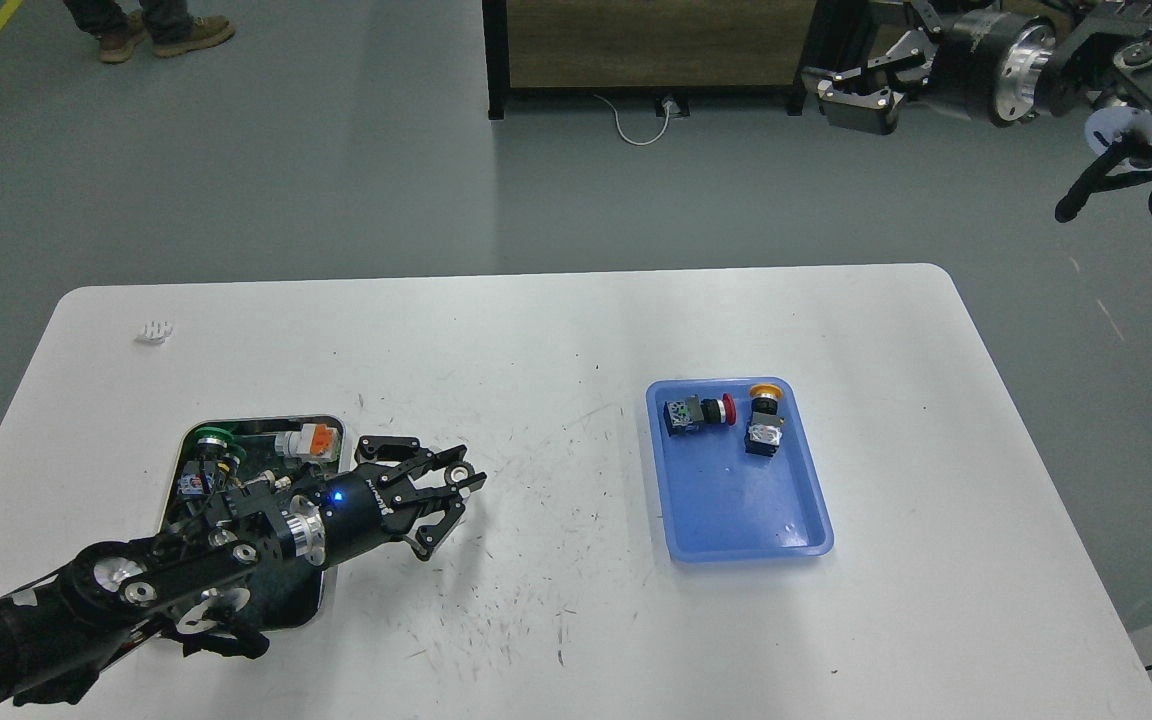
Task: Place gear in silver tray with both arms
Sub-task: 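Carry the gear into the silver tray and open the left gripper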
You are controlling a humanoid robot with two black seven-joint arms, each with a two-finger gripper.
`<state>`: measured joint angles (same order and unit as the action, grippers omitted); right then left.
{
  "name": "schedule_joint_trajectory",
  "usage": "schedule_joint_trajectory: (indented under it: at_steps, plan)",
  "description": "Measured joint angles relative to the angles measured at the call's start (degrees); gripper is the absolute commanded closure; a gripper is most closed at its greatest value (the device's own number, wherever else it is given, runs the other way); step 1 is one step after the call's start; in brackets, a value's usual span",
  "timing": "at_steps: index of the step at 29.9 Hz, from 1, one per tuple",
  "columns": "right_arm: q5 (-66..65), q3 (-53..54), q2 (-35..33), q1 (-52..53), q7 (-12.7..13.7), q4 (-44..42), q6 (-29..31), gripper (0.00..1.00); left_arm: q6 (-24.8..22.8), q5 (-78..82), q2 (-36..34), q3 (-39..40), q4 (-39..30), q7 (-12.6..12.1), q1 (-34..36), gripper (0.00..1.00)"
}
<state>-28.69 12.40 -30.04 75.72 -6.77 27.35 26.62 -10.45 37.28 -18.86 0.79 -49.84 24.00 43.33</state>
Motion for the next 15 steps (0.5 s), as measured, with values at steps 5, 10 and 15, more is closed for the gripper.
schedule_joint_trajectory:
  at_steps: [5, 10, 15]
  plan:
    - [-0.05, 0.03, 1.37, -0.09, 0.0, -1.14, -0.02, 0.07, -1.03, -0.28, -8.36, 0.03, -3.72, 0.56, -0.13, 0.71]
    - [-0.05, 0.07, 2.55, -0.08, 0.0, -2.1, -0.16, 0.07, -1.23, -2.51, -14.4, 0.16, -5.18, 1.18, -0.65, 0.7]
    - [-0.05, 0.04, 3.83, -0.07, 0.0, -2.77, -0.42, 0.07, -1.21, -3.15, -16.96, 0.11, -5.67, 1.26, -1.74, 0.7]
